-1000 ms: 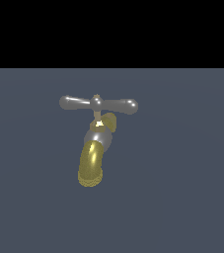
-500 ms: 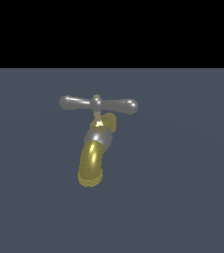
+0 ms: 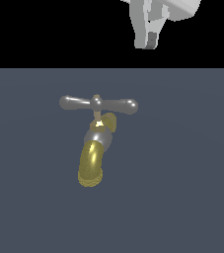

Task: Turn on the faucet by rotating a designated handle.

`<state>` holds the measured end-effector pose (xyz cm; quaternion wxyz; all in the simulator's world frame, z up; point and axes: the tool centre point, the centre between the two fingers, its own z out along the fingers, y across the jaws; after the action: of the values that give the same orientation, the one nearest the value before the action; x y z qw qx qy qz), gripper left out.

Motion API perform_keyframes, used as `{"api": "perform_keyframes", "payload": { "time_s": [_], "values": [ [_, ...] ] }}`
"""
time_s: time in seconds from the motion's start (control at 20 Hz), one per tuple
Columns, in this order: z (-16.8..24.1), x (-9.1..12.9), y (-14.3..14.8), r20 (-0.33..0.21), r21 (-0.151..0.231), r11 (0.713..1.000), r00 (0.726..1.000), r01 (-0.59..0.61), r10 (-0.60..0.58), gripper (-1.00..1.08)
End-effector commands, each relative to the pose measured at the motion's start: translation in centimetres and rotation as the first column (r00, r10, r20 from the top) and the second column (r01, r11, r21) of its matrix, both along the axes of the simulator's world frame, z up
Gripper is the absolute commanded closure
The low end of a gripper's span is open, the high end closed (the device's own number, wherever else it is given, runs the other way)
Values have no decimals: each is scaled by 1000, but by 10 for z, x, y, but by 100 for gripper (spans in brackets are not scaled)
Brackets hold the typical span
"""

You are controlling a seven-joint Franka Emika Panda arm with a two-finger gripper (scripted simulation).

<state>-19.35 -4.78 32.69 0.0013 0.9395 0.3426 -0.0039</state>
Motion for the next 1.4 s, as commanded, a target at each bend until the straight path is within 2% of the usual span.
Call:
{"api": "perform_keyframes", "payload": {
  "time_s": [0.0,0.35,0.8,1.1,1.35],
  "values": [
    [-14,6,-1,1,0,998,998,-69,69,108],
    [-52,24,-2,2,0,968,968,-251,251,108],
    [-97,45,2,4,1,889,889,-458,458,108],
    [-117,55,5,5,2,839,839,-544,544,108],
    [-126,59,8,6,3,812,812,-583,583,108]
  ]
}}
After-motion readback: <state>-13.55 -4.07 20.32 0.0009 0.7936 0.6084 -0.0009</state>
